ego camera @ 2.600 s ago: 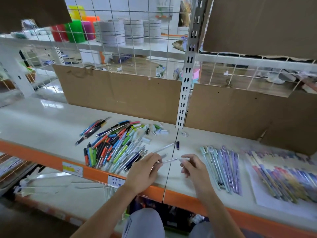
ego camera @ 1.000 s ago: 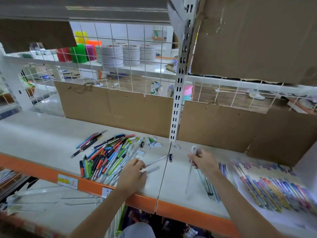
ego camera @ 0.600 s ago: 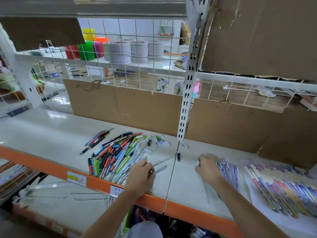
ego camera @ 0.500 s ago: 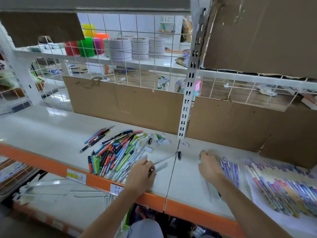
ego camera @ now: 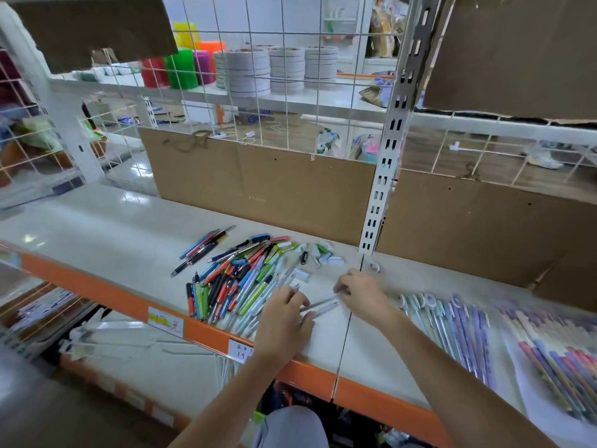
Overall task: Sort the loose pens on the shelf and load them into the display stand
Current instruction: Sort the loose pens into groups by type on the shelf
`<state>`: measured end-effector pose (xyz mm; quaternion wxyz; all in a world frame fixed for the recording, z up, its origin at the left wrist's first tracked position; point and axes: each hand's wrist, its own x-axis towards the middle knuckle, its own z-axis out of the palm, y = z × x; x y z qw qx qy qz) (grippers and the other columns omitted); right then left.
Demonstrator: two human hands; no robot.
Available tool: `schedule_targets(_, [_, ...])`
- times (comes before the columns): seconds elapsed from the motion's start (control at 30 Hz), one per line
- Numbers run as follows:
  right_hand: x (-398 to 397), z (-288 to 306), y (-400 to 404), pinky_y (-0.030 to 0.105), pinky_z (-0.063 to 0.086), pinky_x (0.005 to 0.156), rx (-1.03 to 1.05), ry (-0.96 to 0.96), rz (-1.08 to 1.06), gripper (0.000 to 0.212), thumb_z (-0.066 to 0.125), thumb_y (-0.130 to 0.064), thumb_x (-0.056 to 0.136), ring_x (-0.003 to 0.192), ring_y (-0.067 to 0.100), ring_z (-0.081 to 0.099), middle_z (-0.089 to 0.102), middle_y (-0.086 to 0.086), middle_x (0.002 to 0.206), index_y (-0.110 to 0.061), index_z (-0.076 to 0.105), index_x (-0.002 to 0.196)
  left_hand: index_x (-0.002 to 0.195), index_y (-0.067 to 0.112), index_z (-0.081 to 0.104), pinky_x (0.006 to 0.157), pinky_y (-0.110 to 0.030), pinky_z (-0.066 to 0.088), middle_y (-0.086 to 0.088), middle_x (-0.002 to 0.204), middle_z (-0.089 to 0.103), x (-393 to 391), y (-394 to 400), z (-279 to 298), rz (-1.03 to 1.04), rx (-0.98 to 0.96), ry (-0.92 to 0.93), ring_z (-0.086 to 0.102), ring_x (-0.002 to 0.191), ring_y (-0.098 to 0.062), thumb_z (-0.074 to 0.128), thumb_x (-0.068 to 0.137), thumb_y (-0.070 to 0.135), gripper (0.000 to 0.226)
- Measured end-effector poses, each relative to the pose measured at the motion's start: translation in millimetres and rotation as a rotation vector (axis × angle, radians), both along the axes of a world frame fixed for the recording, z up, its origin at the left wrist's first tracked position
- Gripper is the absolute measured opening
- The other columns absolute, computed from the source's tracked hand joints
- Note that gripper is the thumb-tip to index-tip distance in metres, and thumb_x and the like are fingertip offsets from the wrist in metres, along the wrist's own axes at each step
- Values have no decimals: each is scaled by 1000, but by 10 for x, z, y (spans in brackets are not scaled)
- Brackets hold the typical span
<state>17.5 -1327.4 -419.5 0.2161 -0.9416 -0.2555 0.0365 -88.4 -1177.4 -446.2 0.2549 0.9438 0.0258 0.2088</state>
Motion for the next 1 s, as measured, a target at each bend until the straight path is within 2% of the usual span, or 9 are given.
schedule_targets(0.13, [36,52,46,21,38,78,71,63,52,19,55,-10,90,92,13,53,60,3,103,-11,67,105,83,17,66,70,-26,43,5,85,57,26,1,-24,-35,69,-32,50,81,-14,72,76,25,13])
schedule_targets(0.27, [298,81,131,31,40,92,72,-48,-144,29,47,-7,93,113,25,51,54,9,124,-8,59,120,86,16,64,72,-26,44,6,86,55,5,-22,-25,-53,39,-13,49,80,-13,64,81,25,10])
schedule_targets(0.4, [426,109,234,40,36,101,-116,-42,-102,41,47,-13,96,134,24,30,41,2,142,-16,45,137,83,16,64,68,-26,47,5,84,56,15,1,-12,-73,38,-12,50,77,-12,66,80,23,8])
schedule_targets(0.53, [351,84,271,37,40,91,-175,-37,-116,27,48,-13,95,121,28,43,49,10,129,-9,48,121,78,16,66,59,-17,39,6,77,53,17,4,-1,-77,19,-35,47,70,-9,71,76,24,10])
schedule_targets(0.6, [278,86,221,35,40,89,-156,-25,-115,24,46,-12,95,114,30,48,51,12,125,-7,48,118,77,16,67,57,-23,45,5,76,52,25,18,-16,-84,24,-27,48,68,-10,71,75,24,10])
schedule_targets(0.73, [10,151,-47,30,37,84,232,88,-243,25,47,-18,97,105,24,51,54,10,114,-9,56,118,87,16,69,70,-32,50,2,87,52,35,20,-10,-90,63,19,50,80,-14,63,82,29,16])
schedule_targets(0.8, [-244,114,-193,31,43,72,549,224,-338,18,50,-18,96,83,21,57,59,7,90,-7,62,102,94,17,68,78,-30,47,3,94,51,34,26,-13,-85,104,45,48,87,-13,59,86,32,19])
schedule_targets(0.87, [-547,66,-308,24,48,62,836,379,-437,12,55,-13,94,67,15,59,60,4,77,-3,62,96,93,19,67,78,-28,42,4,96,51,32,28,-12,-117,146,35,47,88,-12,59,86,32,17])
schedule_targets(1.0, [-893,-40,-405,24,46,64,986,397,-497,3,58,-11,92,64,12,58,61,0,74,-10,60,90,86,17,61,69,-25,36,4,85,55,19,35,6,-248,135,-24,50,75,-12,59,86,25,8])
